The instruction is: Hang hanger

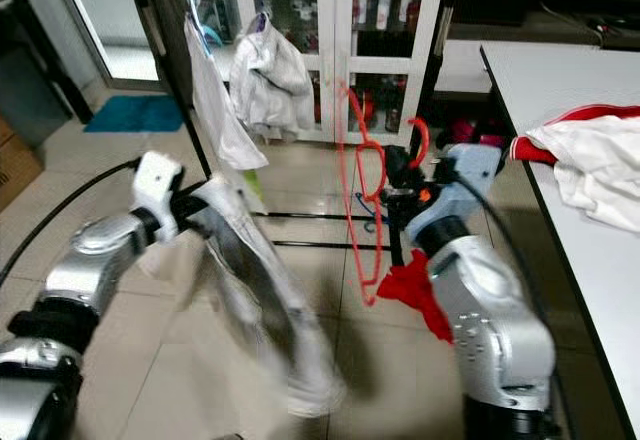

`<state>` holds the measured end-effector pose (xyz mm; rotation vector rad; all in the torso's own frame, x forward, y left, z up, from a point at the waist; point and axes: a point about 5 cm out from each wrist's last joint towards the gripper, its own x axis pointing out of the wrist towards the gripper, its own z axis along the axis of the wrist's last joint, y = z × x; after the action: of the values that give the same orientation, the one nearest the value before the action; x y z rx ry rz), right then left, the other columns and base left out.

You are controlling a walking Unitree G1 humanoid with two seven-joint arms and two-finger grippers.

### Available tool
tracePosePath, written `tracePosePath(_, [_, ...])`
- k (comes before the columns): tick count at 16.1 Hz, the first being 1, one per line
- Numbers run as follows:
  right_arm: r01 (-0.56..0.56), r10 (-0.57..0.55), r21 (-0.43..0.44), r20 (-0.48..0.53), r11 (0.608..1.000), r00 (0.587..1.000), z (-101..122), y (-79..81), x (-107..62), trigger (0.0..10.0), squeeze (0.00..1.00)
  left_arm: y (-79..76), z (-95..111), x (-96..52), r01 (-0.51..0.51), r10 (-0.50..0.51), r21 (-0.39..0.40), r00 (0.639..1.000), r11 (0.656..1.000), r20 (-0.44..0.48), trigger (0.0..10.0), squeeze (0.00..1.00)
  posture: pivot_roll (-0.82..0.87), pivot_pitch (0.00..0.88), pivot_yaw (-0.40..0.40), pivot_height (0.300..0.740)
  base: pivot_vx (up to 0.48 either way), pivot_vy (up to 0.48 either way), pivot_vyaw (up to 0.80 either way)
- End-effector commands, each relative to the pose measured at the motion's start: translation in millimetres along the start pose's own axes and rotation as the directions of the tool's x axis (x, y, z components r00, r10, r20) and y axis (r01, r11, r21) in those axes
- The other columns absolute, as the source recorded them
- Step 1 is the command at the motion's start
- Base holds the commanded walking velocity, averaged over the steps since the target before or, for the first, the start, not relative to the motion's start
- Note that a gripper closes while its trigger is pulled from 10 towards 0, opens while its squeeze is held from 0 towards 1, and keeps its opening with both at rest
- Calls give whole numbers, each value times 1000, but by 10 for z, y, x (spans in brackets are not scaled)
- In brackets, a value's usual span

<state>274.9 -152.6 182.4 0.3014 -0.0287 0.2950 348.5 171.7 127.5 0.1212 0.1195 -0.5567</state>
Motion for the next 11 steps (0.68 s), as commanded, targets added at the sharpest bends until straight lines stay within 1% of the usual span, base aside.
tracePosePath(1, [-2, 2, -6, 17, 1000, 1000, 8, 82, 25, 10000, 0, 0, 229, 15, -22, 21, 11, 995, 1000, 98, 0, 0, -151, 0, 74, 740, 0, 0, 0])
tracePosePath(2, [51, -52, -19, -22, 999, 998, -42, 87, 41, 10000, 0, -46, 238, 3, -60, 61, -9, 991, 998, 116, 0, 0, -151, 0, 73, 740, 0, 0, 0])
tracePosePath(3, [104, -108, -69, -56, 992, 993, -92, 50, 21, 10000, 0, -68, 221, -55, -108, 110, -22, 987, 994, 114, 0, 0, -166, 0, 79, 740, 0, 0, 0])
tracePosePath(4, [174, -184, -116, -78, 978, 980, -148, -26, -46, 10000, 0, -93, 196, -151, -152, 152, -11, 983, 988, 105, 5412, 0, -177, 0, 83, 740, 0, 0, 0])
tracePosePath(5, [253, -275, -200, -87, 947, 958, -186, -102, -119, 10000, 0, -142, 177, -217, -149, 147, 7, 984, 989, 98, 9843, 0, -185, 0, 85, 740, 0, 0, 0])
tracePosePath(6, [275, -299, -271, -53, 922, 953, -182, -130, -180, 10000, 0, -176, 134, -249, -140, 140, -2, 988, 990, 60, 10000, 0, -192, 0, 86, 740, 0, 0, -800])
tracePosePath(7, [343, -365, -330, -6, 880, 931, -153, -191, -286, 10000, 0, -229, 107, -288, -139, 139, -9, 989, 990, 53, 10000, 0, -201, 0, 90, 740, 0, 0, -800])
tracePosePath(8, [372, -389, -322, 11, 871, 921, -140, -207, -309, 10000, 0, -241, 107, -294, -138, 138, -14, 989, 990, 59, 10000, 0, -201, 0, 90, 740, 0, 0, -800])
tracePosePath(9, [406, -408, -317, 63, 857, 911, -88, -211, -346, 10000, 0, -302, 125, -306, -138, 140, -26, 987, 990, 82, 10000, 0, -202, 0, 93, 740, 0, 0, -800])
tracePosePath(10, [415, -404, -266, 99, 870, 909, -30, -186, -354, 10000, 0, -378, 163, -312, -135, 137, -20, 986, 991, 95, 10000, 0, -195, 0, 86, 740, 0, 0, -800])
tracePosePath(11, [424, -404, -251, 128, 870, 906, 11, -175, -339, 10000, 0, -432, 185, -304, -130, 129, 6, 987, 991, 94, 10000, 0, -186, 0, 76, 740, 0, 0, -800])
